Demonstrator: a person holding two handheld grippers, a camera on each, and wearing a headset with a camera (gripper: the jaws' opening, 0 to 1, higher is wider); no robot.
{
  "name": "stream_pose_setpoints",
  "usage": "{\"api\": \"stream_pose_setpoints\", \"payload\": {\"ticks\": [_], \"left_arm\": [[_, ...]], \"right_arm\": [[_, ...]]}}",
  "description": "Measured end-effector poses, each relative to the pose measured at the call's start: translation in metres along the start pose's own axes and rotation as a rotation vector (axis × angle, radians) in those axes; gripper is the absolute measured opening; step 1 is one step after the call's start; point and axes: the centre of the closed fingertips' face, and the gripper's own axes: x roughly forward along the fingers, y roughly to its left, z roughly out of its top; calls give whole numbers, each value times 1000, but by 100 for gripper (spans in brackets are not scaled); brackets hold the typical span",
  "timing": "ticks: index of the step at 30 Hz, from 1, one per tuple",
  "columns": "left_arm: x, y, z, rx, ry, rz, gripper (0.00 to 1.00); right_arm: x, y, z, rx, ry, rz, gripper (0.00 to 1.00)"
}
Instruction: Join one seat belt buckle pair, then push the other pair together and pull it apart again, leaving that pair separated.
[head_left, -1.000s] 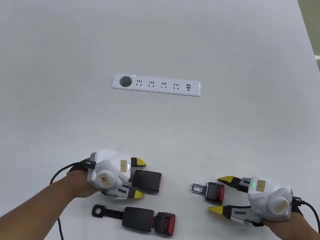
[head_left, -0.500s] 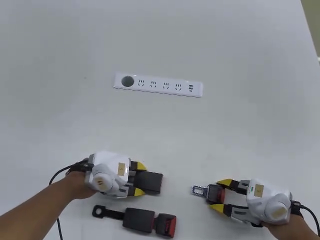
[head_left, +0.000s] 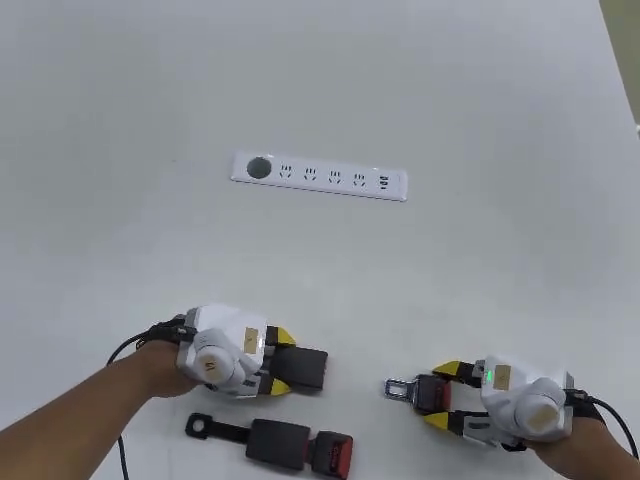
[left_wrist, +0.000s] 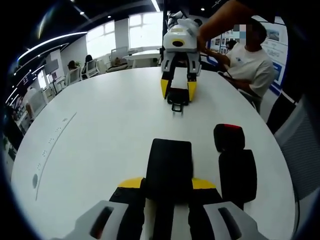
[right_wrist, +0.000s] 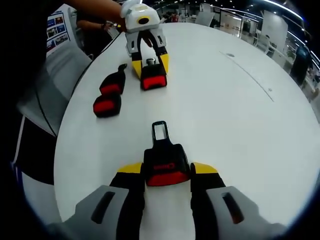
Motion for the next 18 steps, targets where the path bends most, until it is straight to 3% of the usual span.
{"api": "stream_pose_setpoints", "payload": {"ticks": [4,18], "left_arm": [[-1,0,0,8,10,-8,34],[-2,-1,-2,6,34,-15,34]], "right_arm": [[1,1,1,8,5,-4,33],[24,15,42,-30,-49,12,33]]}}
